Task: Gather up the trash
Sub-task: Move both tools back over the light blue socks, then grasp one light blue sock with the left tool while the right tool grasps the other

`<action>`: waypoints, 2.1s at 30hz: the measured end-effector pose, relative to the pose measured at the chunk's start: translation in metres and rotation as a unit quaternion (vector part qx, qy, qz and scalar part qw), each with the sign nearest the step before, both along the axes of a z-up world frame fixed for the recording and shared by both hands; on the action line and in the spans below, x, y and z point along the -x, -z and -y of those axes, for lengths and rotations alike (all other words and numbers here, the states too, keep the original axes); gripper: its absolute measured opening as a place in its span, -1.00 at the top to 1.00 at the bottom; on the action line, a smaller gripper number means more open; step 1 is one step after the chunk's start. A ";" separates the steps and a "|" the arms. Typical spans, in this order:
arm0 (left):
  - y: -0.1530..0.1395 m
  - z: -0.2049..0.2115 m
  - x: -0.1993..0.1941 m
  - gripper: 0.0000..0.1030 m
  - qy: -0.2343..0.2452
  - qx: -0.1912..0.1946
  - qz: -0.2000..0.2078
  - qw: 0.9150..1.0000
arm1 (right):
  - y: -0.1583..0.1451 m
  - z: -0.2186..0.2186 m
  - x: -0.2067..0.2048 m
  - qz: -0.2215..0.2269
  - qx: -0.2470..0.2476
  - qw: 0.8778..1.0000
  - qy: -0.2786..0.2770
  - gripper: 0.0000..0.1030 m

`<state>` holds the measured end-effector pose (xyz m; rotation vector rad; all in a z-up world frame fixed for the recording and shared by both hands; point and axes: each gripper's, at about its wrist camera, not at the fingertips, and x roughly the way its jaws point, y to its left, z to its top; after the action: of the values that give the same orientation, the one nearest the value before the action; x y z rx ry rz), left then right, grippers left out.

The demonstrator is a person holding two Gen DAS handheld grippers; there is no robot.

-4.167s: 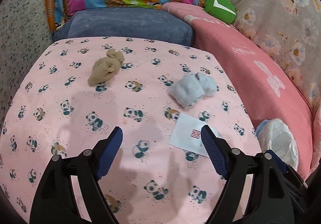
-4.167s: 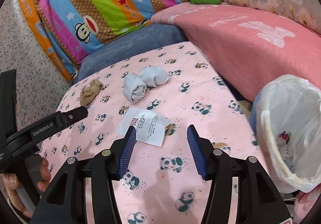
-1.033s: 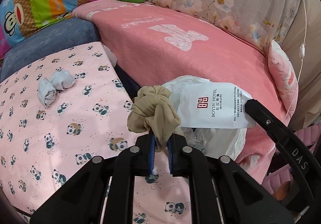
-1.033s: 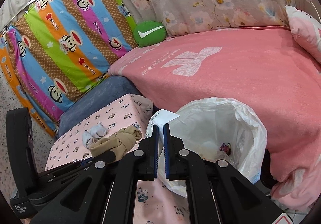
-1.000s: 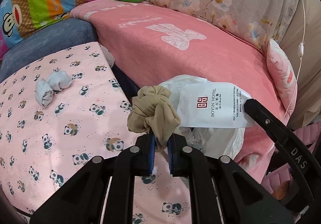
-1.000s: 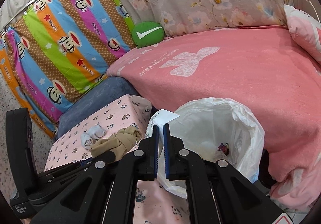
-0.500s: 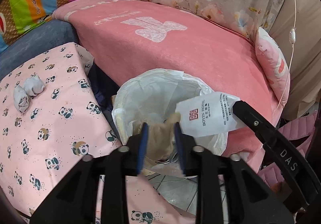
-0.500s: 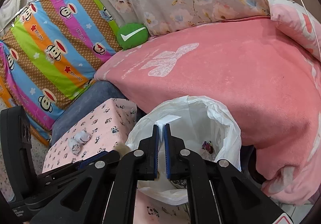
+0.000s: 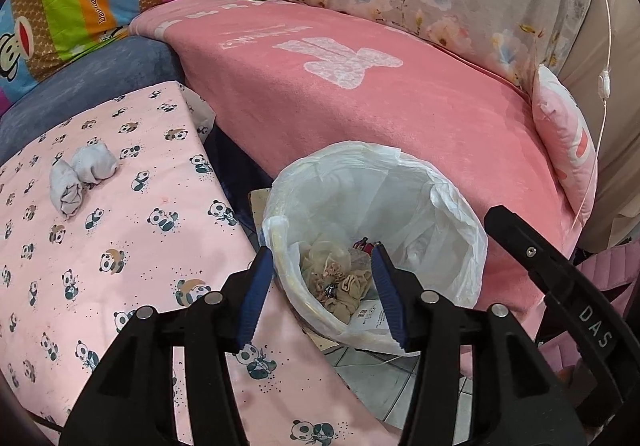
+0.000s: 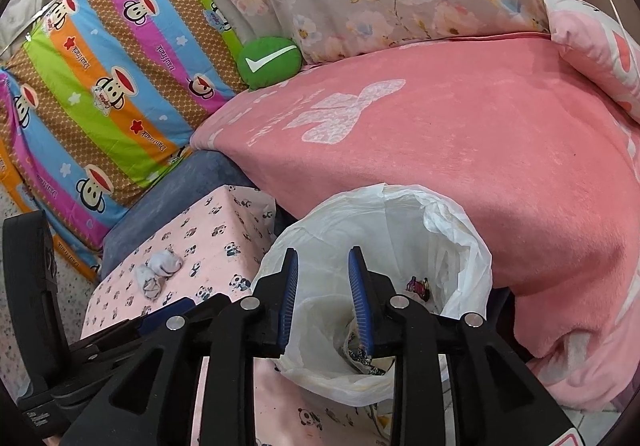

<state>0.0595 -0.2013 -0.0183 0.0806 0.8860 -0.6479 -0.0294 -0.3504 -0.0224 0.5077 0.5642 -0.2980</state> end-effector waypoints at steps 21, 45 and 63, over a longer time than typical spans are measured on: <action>0.006 -0.058 -0.021 -0.23 -0.071 0.001 -0.002 0.997 | -0.003 -0.050 -0.024 -0.014 0.025 0.998 -0.048 0.05; 0.020 -0.176 -0.091 -0.52 -0.205 0.006 -0.019 0.979 | 0.007 -0.138 -0.104 -0.040 0.039 0.987 -0.150 -0.08; 0.059 -0.218 -0.190 -0.51 -0.253 0.017 -0.061 0.965 | 0.045 -0.187 -0.226 -0.070 0.025 0.975 -0.210 -0.08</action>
<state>0.2490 0.0164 -0.0769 -0.2140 0.9653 -0.1897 0.1961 -0.1630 -0.0669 0.3087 0.7823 0.0571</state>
